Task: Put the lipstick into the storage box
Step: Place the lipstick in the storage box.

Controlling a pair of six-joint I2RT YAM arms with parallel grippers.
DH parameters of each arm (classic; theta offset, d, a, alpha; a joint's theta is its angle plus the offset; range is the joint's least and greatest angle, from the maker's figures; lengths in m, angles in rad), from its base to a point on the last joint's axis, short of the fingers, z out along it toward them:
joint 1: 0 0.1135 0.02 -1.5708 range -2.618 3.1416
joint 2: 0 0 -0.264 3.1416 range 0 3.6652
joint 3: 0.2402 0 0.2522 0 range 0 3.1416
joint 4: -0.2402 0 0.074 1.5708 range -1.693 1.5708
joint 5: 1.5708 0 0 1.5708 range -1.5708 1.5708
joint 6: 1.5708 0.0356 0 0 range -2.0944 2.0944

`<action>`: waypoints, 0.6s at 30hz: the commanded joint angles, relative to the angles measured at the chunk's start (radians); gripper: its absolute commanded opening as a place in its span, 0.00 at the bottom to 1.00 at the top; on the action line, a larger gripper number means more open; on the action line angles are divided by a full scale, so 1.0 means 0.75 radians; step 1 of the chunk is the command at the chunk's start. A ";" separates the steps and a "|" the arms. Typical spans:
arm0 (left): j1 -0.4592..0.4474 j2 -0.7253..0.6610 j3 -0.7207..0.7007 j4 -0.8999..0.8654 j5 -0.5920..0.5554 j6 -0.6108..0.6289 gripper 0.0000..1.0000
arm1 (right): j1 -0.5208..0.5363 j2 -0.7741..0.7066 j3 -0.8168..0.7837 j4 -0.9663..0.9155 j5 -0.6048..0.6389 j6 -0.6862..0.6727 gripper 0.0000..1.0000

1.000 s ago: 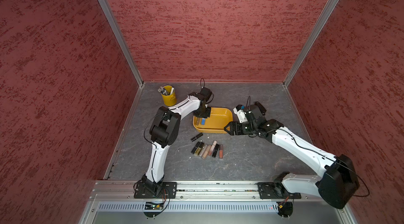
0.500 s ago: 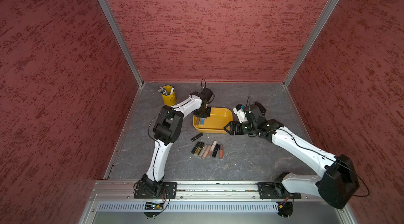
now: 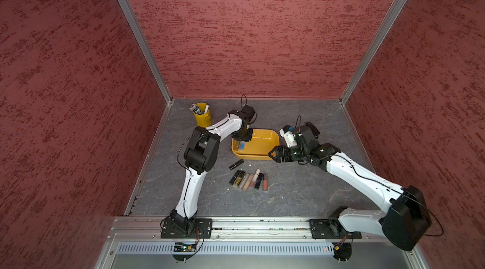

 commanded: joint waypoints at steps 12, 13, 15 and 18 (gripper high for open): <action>-0.001 -0.171 -0.029 0.062 0.118 -0.025 0.35 | 0.028 -0.035 -0.007 -0.004 0.004 0.010 0.83; -0.002 -0.204 -0.048 0.077 0.139 -0.031 0.36 | 0.039 -0.033 -0.009 -0.003 0.011 0.016 0.83; -0.003 -0.265 -0.090 0.107 0.181 -0.044 0.37 | 0.072 -0.024 -0.012 0.000 0.029 0.032 0.82; -0.006 -0.380 -0.201 0.167 0.244 -0.072 0.39 | 0.142 0.015 -0.007 -0.012 0.087 0.057 0.82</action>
